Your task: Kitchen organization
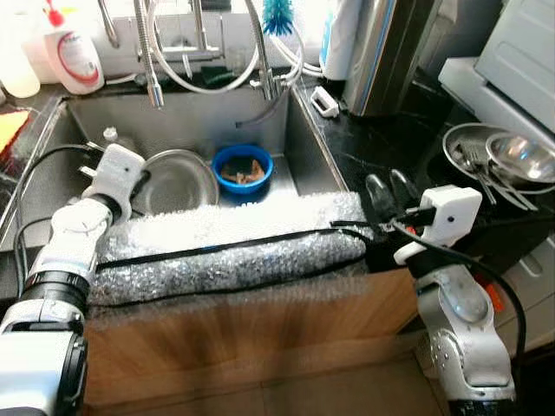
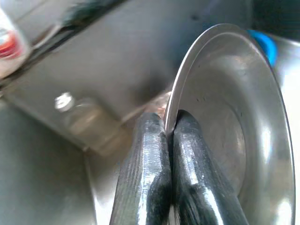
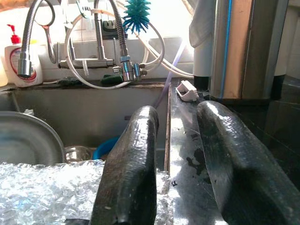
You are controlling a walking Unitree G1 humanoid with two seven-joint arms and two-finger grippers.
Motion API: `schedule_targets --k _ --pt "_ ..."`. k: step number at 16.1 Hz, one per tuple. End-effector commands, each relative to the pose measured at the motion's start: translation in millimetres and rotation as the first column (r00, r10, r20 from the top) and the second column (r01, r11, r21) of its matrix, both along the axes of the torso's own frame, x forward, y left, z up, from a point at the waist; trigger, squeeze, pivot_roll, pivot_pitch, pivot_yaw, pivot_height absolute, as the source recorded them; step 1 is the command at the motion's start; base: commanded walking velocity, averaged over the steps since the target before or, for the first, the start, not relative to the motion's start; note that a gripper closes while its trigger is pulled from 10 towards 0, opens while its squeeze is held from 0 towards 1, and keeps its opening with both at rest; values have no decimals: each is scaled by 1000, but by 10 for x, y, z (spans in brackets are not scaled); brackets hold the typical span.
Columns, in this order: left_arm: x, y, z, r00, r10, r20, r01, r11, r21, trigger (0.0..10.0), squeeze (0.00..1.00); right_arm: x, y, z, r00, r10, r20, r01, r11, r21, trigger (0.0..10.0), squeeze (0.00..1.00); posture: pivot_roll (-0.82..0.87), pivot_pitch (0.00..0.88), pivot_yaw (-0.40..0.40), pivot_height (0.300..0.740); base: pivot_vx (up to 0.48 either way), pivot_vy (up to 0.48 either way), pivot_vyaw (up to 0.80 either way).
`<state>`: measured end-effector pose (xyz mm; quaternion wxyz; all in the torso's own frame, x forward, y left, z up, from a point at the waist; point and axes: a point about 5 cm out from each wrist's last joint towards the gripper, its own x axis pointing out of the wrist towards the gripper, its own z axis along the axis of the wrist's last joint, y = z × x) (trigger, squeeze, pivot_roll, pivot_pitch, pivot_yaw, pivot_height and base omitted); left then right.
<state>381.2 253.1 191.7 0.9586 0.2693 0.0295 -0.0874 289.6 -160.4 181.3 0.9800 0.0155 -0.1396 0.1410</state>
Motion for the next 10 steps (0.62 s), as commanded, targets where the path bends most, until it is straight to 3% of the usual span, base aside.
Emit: schedule_targets --k 1,2,4,5,10 --pt "23 -48 6 996 -75 -46 77 996 52 10000 0 15 2 1 1000 -2 4 2 1000 -3 10000 0 61 82 -11 740 0 0 0" --pt "34 -95 -37 989 -117 -95 124 989 75 10000 0 18 3 -1 1000 -2 3 2 1000 -4 10000 0 61 83 -10 740 0 0 0" --pt "31 -173 -131 958 -203 -205 226 969 98 10000 318 22 12 -2 1000 1 1 -1 1000 -5 10000 0 62 85 -6 740 0 0 0" --pt "28 -197 -144 941 -237 -241 265 960 87 10000 1000 22 15 -1 1000 3 1 -3 1000 -6 10000 0 57 87 -5 740 0 0 0" --pt "21 -239 -109 867 -356 -348 390 920 30 10000 1000 32 17 -10 1000 7 -7 -7 1000 -2 10000 0 60 89 0 740 0 0 0"
